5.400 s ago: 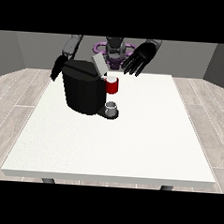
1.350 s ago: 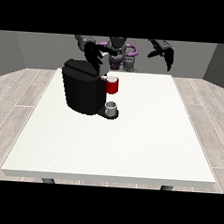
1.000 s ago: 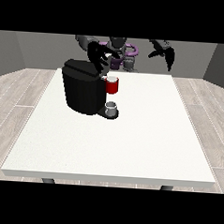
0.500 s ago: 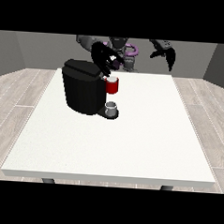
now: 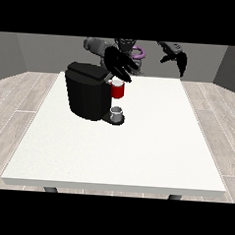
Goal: Insert the coffee pod into the coffee machine and close the lid
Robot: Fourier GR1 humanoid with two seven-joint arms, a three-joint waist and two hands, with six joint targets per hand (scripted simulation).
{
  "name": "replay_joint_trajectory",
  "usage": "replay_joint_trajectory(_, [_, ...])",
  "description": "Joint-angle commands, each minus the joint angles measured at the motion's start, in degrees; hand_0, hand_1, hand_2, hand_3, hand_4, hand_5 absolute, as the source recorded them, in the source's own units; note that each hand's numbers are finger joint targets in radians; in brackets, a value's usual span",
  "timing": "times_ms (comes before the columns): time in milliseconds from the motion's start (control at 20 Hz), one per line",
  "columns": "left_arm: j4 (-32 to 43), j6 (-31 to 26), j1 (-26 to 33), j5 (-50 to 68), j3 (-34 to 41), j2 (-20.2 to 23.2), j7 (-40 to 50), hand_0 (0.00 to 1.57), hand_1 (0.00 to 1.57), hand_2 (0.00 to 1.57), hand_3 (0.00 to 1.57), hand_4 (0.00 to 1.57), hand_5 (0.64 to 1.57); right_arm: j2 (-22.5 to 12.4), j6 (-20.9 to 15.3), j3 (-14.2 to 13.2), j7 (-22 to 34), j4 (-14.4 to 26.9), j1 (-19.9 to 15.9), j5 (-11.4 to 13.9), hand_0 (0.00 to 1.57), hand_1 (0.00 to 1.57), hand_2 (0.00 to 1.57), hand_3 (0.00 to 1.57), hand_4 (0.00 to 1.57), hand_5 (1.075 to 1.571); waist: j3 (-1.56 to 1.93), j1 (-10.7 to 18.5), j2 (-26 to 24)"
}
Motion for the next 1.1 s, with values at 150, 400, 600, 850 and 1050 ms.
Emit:
replay_joint_trajectory(150, [0.6, -1.7, -2.5, 0.6, -1.0, -0.2, -0.9, 0.0, 0.0, 0.0, 0.0, 0.0, 1.571, 5.1, 1.0, 0.7, -4.2, -6.0, -5.4, -3.4, 0.0, 0.0, 0.0, 0.0, 0.0, 1.571, -2.33, 7.5, 3.1])
replay_joint_trajectory(400, [0.6, -2.8, -5.0, 0.5, -2.3, -0.6, -0.9, 0.0, 0.0, 0.0, 0.0, 0.33, 1.571, 3.7, 1.6, -1.5, 0.2, -10.4, -4.9, -4.1, 0.0, 0.0, 0.0, 0.0, 0.0, 1.571, -2.27, 10.6, 5.6])
replay_joint_trajectory(600, [0.0, -2.1, -9.4, 0.4, -3.1, -1.8, 0.9, 0.0, 0.0, 0.0, 0.0, 0.32, 1.571, 4.6, 0.0, -2.3, -1.1, -12.5, -5.6, -4.1, 0.0, 0.0, 0.0, 0.0, 0.13, 1.571, -2.28, 11.1, 8.2])
replay_joint_trajectory(850, [-1.7, -2.8, -7.3, 0.3, -4.1, -1.6, 3.2, 0.0, 0.0, 0.0, 0.0, 0.33, 1.571, 7.9, -0.1, -0.2, -6.0, -9.4, -6.1, -4.0, 0.0, 0.0, 0.0, 0.0, 0.0, 1.571, -2.43, 10.0, 5.1])
replay_joint_trajectory(1050, [-0.9, -0.8, -4.2, -0.4, -2.4, -0.9, 1.1, 0.0, 0.0, 0.0, 0.0, 0.27, 1.571, 12.4, 0.4, 2.2, -11.3, -10.4, -4.4, -5.4, 0.0, 0.0, 0.0, 0.0, 0.0, 1.571, -2.45, 5.6, 3.3])
